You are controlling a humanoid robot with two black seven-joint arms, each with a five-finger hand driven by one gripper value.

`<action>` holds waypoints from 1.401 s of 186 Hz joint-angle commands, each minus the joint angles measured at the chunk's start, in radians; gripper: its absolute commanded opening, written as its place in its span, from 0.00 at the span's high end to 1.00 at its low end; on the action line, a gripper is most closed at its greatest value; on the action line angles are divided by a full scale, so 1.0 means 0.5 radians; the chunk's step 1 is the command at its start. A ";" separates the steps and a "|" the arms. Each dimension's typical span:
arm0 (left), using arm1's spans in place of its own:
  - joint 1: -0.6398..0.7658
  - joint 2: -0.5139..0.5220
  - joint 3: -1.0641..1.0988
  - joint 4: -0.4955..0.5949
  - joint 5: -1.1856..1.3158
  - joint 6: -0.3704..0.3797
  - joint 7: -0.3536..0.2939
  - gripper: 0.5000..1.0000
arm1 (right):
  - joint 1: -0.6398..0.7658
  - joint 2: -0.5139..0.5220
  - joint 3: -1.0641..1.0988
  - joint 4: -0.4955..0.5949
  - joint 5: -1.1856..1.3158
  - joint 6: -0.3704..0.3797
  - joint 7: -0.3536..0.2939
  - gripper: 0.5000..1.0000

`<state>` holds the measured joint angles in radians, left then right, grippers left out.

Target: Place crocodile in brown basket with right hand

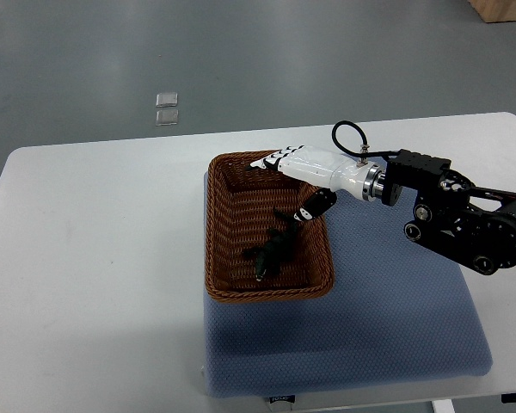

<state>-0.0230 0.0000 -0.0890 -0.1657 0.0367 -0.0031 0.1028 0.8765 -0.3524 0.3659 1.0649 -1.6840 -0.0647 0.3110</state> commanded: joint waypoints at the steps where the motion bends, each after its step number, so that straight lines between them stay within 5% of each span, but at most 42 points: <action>1: 0.000 0.000 0.000 0.000 0.000 0.000 0.000 0.00 | -0.056 -0.001 0.136 -0.056 0.018 -0.003 -0.005 0.21; 54: 0.000 0.000 0.000 0.000 0.000 0.000 0.000 0.00 | -0.231 0.051 0.765 -0.286 0.561 0.178 -0.021 0.21; 101: 0.000 0.000 0.000 0.000 0.000 0.000 0.000 0.00 | -0.388 0.113 1.299 -0.430 1.101 0.393 -0.162 0.21; 179: 0.000 0.000 0.000 0.000 0.000 0.000 0.000 0.00 | -0.489 0.196 1.765 -0.669 1.650 0.767 -0.245 0.21; 261: 0.000 0.000 0.000 0.000 0.000 0.000 0.000 0.00 | -0.510 0.189 1.744 -0.881 1.981 0.789 -0.260 0.20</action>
<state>-0.0230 0.0000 -0.0889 -0.1657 0.0367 -0.0031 0.1028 0.6214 -0.2573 1.2390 0.6441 -0.6948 0.3317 0.1809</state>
